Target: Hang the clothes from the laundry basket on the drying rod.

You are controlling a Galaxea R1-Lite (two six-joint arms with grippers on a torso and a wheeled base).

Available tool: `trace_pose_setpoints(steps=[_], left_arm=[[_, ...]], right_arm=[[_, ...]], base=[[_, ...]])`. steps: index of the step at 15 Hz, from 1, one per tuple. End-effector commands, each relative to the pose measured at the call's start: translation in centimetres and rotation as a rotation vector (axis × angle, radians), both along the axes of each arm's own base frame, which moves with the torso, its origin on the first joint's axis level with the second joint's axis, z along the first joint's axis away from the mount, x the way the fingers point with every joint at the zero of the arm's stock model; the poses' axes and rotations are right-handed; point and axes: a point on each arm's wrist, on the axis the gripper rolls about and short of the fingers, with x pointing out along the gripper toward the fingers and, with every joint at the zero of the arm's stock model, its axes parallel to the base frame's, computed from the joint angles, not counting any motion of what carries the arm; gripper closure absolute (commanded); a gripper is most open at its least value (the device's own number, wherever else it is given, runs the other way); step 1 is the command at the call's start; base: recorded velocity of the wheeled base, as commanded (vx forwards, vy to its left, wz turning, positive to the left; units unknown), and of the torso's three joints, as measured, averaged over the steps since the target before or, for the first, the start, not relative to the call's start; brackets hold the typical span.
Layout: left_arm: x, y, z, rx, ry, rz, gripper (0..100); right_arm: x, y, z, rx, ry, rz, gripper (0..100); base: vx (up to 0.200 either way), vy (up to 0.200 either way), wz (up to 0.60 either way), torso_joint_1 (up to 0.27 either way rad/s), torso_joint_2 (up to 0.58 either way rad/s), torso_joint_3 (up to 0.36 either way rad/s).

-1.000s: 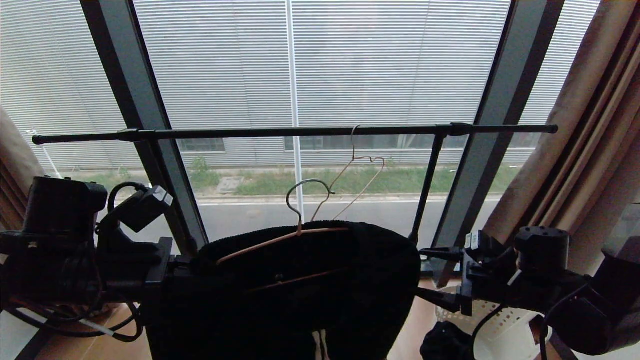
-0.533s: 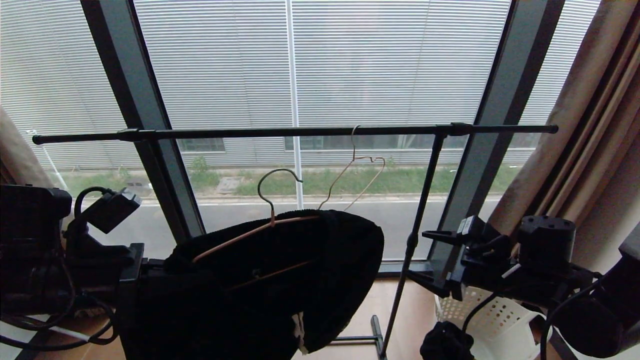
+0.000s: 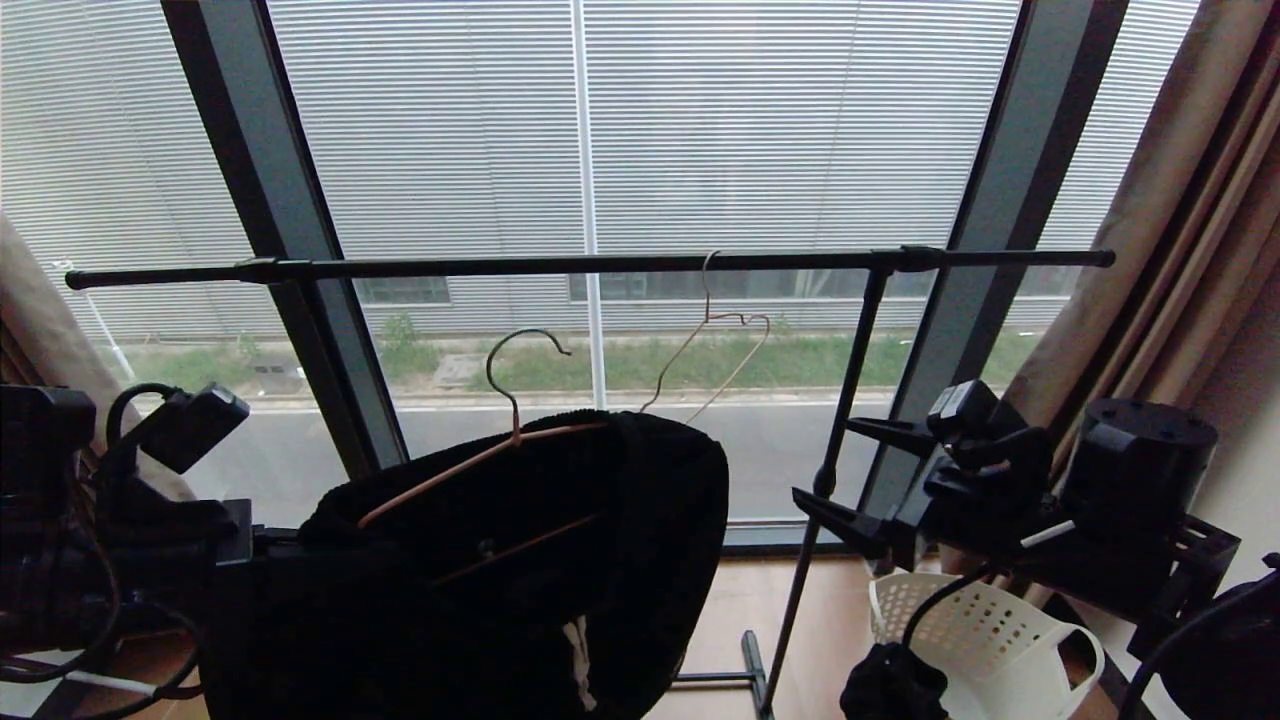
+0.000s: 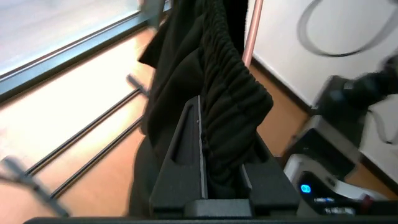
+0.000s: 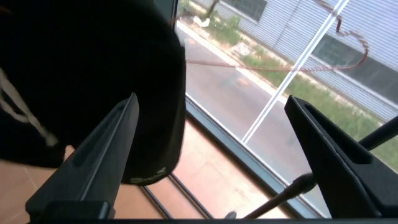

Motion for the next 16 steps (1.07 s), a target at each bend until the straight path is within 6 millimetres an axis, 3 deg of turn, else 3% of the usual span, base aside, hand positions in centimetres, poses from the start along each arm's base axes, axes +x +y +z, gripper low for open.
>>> trace_pose_setpoints(steps=[1,16], left_arm=[[-0.3,-0.3,-0.2,0.013,0.006,-0.004,100],[1.9,-0.2,-3.0,0.202,0.091,0.13,100]], right_arm=[[-0.5,0.1,0.8,0.009,-0.026,0.009,0],[-0.1,0.2,0.0,-0.003,0.0,0.005,0]], base=[[0.0,0.0,0.0,0.0,0.0,0.0],[0.0,0.0,0.0,0.0,0.0,0.0]])
